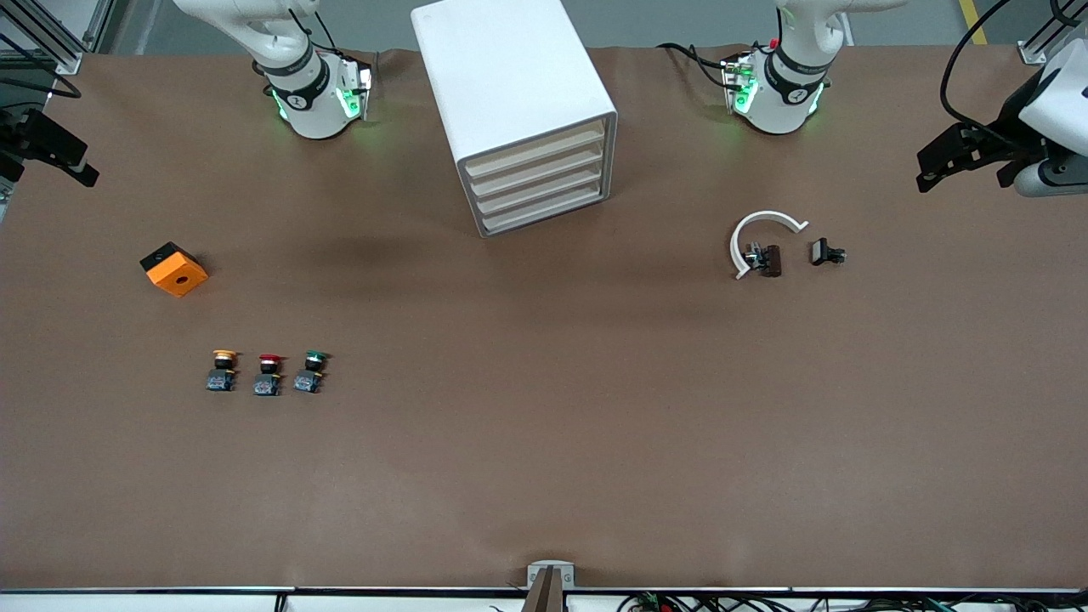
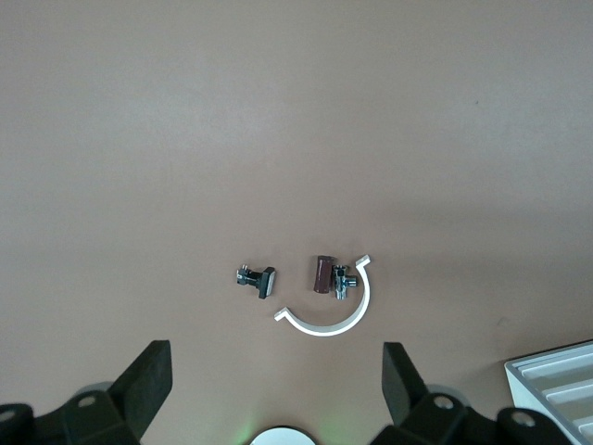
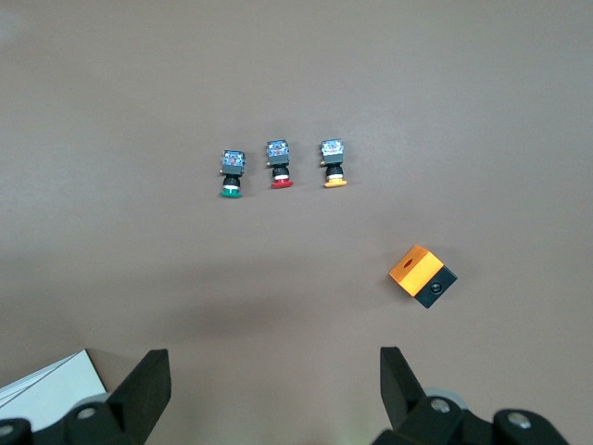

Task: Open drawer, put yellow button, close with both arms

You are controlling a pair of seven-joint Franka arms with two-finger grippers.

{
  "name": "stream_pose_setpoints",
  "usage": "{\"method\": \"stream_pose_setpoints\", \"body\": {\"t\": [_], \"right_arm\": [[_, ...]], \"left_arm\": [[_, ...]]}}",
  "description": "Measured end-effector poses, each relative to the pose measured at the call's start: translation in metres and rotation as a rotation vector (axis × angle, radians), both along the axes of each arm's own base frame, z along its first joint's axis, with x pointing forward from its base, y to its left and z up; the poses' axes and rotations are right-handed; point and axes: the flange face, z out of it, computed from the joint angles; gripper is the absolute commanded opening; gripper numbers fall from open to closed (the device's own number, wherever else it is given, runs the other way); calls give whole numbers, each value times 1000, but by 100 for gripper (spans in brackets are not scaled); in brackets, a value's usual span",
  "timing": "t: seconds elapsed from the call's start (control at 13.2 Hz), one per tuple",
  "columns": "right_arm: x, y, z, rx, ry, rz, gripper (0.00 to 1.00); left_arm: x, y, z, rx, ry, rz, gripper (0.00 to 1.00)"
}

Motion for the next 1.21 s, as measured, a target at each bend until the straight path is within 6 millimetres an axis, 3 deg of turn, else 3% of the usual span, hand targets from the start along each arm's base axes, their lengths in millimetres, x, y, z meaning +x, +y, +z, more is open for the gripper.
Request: {"method": "stream_pose_setpoints", "body": {"t": [0.45, 0.61, 0.83, 0.98, 1.21], "right_arm": [[0, -2, 0, -1, 1, -3, 100], [0, -2, -1, -1, 2, -3, 100], [-1, -1, -2, 0, 11, -3, 100], [-1, 0, -2, -1, 12, -1, 100], [-1, 0, -2, -1, 14, 0, 100]], "left_arm": [[2, 5, 3, -1, -3, 9, 100], [13, 6, -17, -2, 39, 10, 100], [40, 1, -67, -1, 126, 21, 100], [52, -18, -93, 13, 159, 112, 100], [57, -78, -130, 43, 213, 212, 100]]}}
